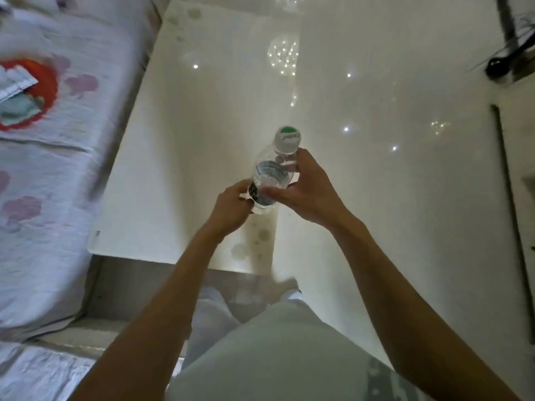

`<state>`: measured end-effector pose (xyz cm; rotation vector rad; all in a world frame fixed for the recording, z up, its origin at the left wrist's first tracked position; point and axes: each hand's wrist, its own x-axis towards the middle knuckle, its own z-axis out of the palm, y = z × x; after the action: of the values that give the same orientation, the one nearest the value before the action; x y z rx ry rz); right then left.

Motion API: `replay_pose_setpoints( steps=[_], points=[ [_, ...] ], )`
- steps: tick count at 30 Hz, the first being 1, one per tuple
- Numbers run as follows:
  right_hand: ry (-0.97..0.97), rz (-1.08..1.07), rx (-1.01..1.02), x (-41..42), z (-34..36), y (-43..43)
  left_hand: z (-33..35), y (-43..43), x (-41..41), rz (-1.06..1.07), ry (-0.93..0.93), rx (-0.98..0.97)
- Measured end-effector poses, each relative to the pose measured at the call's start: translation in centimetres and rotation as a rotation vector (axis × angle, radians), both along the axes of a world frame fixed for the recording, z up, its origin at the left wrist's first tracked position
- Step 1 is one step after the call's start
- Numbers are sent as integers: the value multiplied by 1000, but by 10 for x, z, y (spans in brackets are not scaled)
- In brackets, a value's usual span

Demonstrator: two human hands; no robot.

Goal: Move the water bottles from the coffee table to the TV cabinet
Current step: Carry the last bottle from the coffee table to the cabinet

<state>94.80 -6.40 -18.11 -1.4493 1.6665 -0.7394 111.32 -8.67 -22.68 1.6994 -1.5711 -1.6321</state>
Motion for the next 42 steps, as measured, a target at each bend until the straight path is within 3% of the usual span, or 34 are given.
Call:
replay_pose_setpoints(
  steps=[10,22,32,42],
  points=[
    [56,-478,1,-217,28,120,20,65,-239,-443,13,-40],
    [146,-797,-142,-308,78,184,55,96,-353,-628,96,-271],
    [183,-824,-88,-356,79,118,39,36,-403,-600,166,-342],
    [143,-882,-83,-432,85,-27,46,-117,-473,-643,238,-325]
  ],
)
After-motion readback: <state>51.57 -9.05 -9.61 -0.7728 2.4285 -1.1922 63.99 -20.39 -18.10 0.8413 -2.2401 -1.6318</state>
